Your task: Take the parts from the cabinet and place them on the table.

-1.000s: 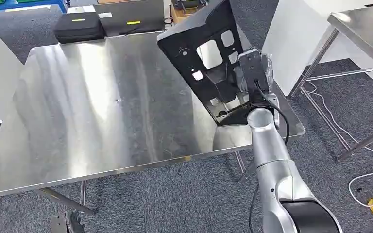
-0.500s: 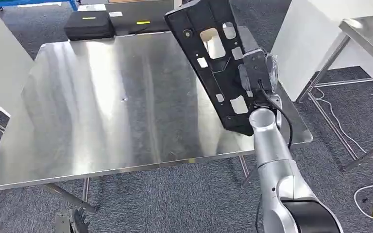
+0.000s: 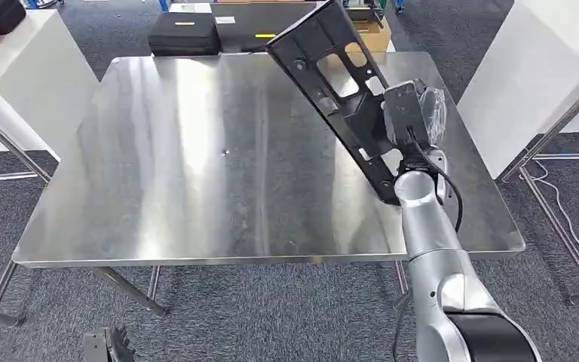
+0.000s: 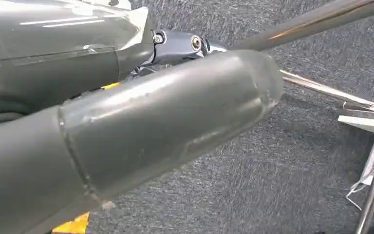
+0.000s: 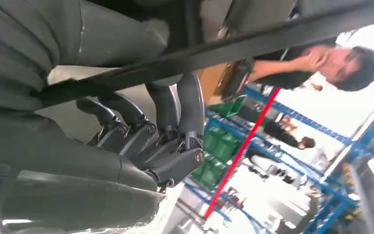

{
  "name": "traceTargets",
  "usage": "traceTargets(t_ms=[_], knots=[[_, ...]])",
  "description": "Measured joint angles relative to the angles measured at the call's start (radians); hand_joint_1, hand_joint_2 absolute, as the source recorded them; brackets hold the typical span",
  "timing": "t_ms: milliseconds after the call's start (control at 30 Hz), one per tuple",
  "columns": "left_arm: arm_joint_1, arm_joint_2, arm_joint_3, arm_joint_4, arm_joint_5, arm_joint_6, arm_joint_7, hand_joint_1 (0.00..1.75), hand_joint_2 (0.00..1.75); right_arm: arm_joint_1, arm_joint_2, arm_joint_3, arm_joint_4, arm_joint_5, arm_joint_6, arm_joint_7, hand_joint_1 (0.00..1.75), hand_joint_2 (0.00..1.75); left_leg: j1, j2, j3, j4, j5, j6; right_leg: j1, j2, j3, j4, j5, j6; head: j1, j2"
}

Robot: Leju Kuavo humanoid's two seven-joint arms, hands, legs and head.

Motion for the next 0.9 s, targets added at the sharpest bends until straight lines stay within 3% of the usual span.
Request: traceTargets(t_ms=[33, 67, 100, 167, 200, 233, 267, 300, 367, 400, 433, 500, 533, 667, 733, 900], knots=[[0.0, 0.001, -0.001, 0.001, 0.003, 0.003, 0.0, 0.0, 0.0, -0.006, -0.002, 0.0, 0.011, 0.024, -0.02, 0.013, 1.75, 1.75, -0.001, -0.002, 0.0, 0.001, -0.002, -0.007, -0.008, -0.007, 0.004, -0.008, 0.005, -0.01, 0.001, 0.0], [0.001, 0.005, -0.003, 0.002, 0.005, 0.003, 0.0, 0.0, 0.0, -0.014, -0.003, 0.0, 0.022, 0.051, -0.041, 0.028, 1.75, 1.75, 0.001, 0.025, -0.005, 0.014, -0.01, -0.01, -0.013, -0.011, 0.008, -0.012, 0.008, -0.017, 0.001, 0.0], [0.0, 0.005, -0.006, 0.002, 0.006, 0.005, 0.0, 0.0, 0.0, -0.022, -0.003, 0.001, 0.032, 0.08, -0.062, 0.044, 1.75, 1.75, -0.001, 0.057, -0.022, 0.051, -0.037, -0.014, -0.012, -0.013, 0.009, -0.012, 0.006, -0.024, -0.007, 0.0], [-0.002, 0.006, -0.013, 0.003, 0.012, 0.006, 0.0, 0.0, 0.0, -0.037, -0.01, 0.008, 0.072, 0.179, -0.126, 0.109, 1.75, 1.75, 0.003, 0.082, -0.103, 0.214, -0.117, -0.024, -0.01, -0.019, 0.009, -0.011, 0.005, -0.029, -0.011, 0.0], [-0.002, 0.006, -0.015, 0.005, 0.013, 0.006, 0.0, 0.0, 0.0, -0.043, -0.014, 0.01, 0.09, 0.212, -0.142, 0.134, 1.75, 1.75, 0.004, 0.084, -0.142, 0.289, -0.141, -0.026, -0.008, -0.023, 0.009, -0.011, 0.004, -0.03, -0.013, 0.0], [-0.002, 0.006, -0.017, 0.007, 0.015, 0.008, 0.0, 0.0, 0.0, -0.047, -0.018, 0.012, 0.118, 0.254, -0.162, 0.168, 1.75, 1.75, 0.004, 0.085, -0.162, 0.322, -0.141, -0.027, -0.007, -0.026, 0.009, -0.011, 0.004, -0.03, -0.013, 0.0], [-0.002, 0.006, -0.018, 0.007, 0.016, 0.009, 0.0, 0.0, 0.0, -0.05, -0.021, 0.013, 0.133, 0.27, -0.17, 0.179, 1.75, 1.75, 0.005, 0.085, -0.158, 0.306, -0.121, -0.026, -0.007, -0.027, 0.01, -0.011, 0.004, -0.03, -0.013, 0.0], [-0.002, 0.007, -0.018, 0.007, 0.016, 0.009, 0.0, 0.0, 0.0, -0.052, -0.024, 0.013, 0.147, 0.281, -0.175, 0.185, 1.75, 1.75, 0.005, 0.086, -0.129, 0.244, -0.081, -0.024, -0.007, -0.029, 0.011, -0.011, 0.003, -0.029, -0.014, 0.0], [-0.002, 0.01, -0.023, 0.007, 0.018, 0.012, 0.0, 0.0, 0.0, -0.06, -0.026, 0.016, 0.171, 0.298, -0.181, 0.199, 1.75, 1.75, 0.004, 0.093, -0.03, 0.052, 0.005, -0.012, -0.006, -0.03, 0.015, -0.011, 0.001, -0.026, -0.014, 0.0], [-0.005, 0.011, -0.023, 0.007, 0.019, 0.011, 0.0, 0.0, 0.0, -0.066, -0.028, 0.019, 0.18, 0.322, -0.19, 0.218, 1.75, 1.75, 0.001, 0.104, -0.006, 0.006, -0.001, -0.005, -0.002, -0.031, 0.014, -0.011, 0.001, -0.025, -0.014, 0.0], [-0.006, 0.011, -0.024, 0.008, 0.022, 0.011, 0.0, 0.0, 0.0, -0.075, -0.036, 0.024, 0.198, 0.371, -0.208, 0.257, 1.75, 1.75, -0.003, 0.099, -0.008, 0.004, 0.002, -0.002, 0.006, -0.033, 0.011, -0.01, -0.002, -0.019, -0.012, 0.0], [-0.008, 0.01, -0.028, 0.008, 0.024, 0.011, 0.0, 0.0, 0.0, -0.082, -0.05, 0.034, 0.232, 0.475, -0.227, 0.334, 1.75, 1.75, -0.004, 0.092, -0.009, 0.003, 0.007, -0.01, 0.015, -0.034, 0.01, -0.005, -0.006, -0.022, -0.01, 0.0], [-0.008, 0.01, -0.03, 0.008, 0.026, 0.011, 0.0, 0.0, 0.0, -0.084, -0.06, 0.043, 0.254, 0.552, -0.246, 0.388, 1.75, 1.75, -0.009, 0.089, -0.01, 0.003, 0.008, -0.008, 0.011, -0.038, 0.011, -0.006, -0.004, -0.02, -0.008, 0.0], [-0.009, 0.013, -0.034, 0.009, 0.031, 0.015, 0.0, 0.0, 0.0, -0.088, -0.078, 0.075, 0.309, 0.707, -0.249, 0.498, 1.75, 1.75, -0.02, 0.084, -0.011, 0.003, 0.007, 0.007, 0.01, -0.044, 0.01, -0.011, -0.002, -0.015, -0.009, 0.0], [-0.009, 0.014, -0.04, 0.009, 0.032, 0.026, 0.0, 0.0, 0.0, -0.088, -0.08, 0.089, 0.328, 0.741, -0.248, 0.511, 1.75, 1.75, -0.02, 0.084, -0.012, 0.003, 0.007, 0.008, 0.009, -0.044, 0.011, -0.014, 0.0, -0.006, -0.008, 0.0], [-0.007, 0.014, -0.043, 0.006, 0.031, 0.064, 0.0, 0.0, 0.0, -0.084, -0.058, 0.112, 0.359, 0.797, -0.228, 0.517, 1.75, 1.75, -0.021, 0.084, -0.013, 0.004, 0.008, 0.01, 0.008, -0.044, 0.012, -0.016, 0.001, -0.004, -0.008, 0.0]])
